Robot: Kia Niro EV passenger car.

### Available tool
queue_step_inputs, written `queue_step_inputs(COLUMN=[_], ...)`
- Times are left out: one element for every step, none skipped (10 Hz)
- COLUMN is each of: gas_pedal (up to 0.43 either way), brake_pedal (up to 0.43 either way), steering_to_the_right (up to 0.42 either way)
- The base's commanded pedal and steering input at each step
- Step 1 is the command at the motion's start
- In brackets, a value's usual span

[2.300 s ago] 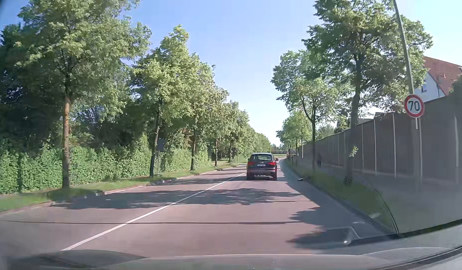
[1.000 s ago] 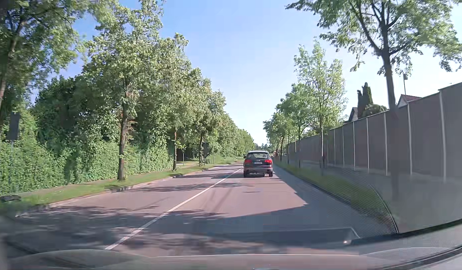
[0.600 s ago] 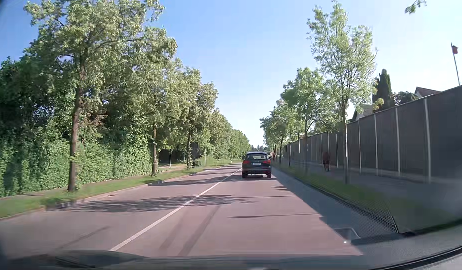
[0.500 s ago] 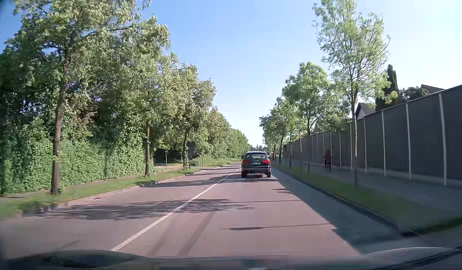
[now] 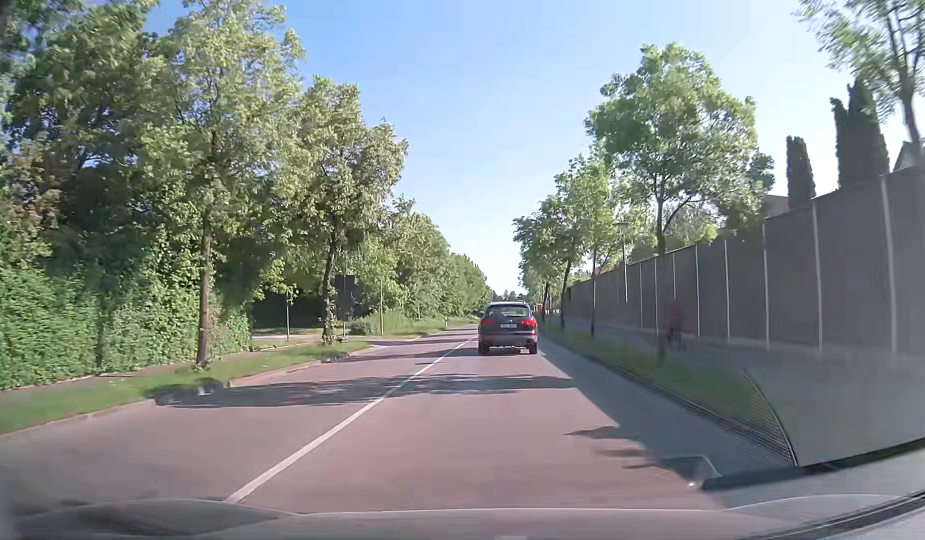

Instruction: Follow the waypoints while adhering to traffic rules and regulations

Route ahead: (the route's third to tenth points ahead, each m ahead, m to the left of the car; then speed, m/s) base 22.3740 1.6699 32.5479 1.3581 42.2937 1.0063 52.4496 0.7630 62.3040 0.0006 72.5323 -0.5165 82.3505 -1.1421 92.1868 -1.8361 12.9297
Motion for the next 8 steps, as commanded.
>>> queue_step_inputs(gas_pedal=[0.177,0.157,0.157,0.15,0.15,0.15,0.15,0.15], brake_pedal=[0.012,0.012,0.012,0.012,0.012,0.012,0.012,0.012], steering_to_the_right=[0.006,0.005,0.004,0.003,0.002,0.002,0.001,0.002])
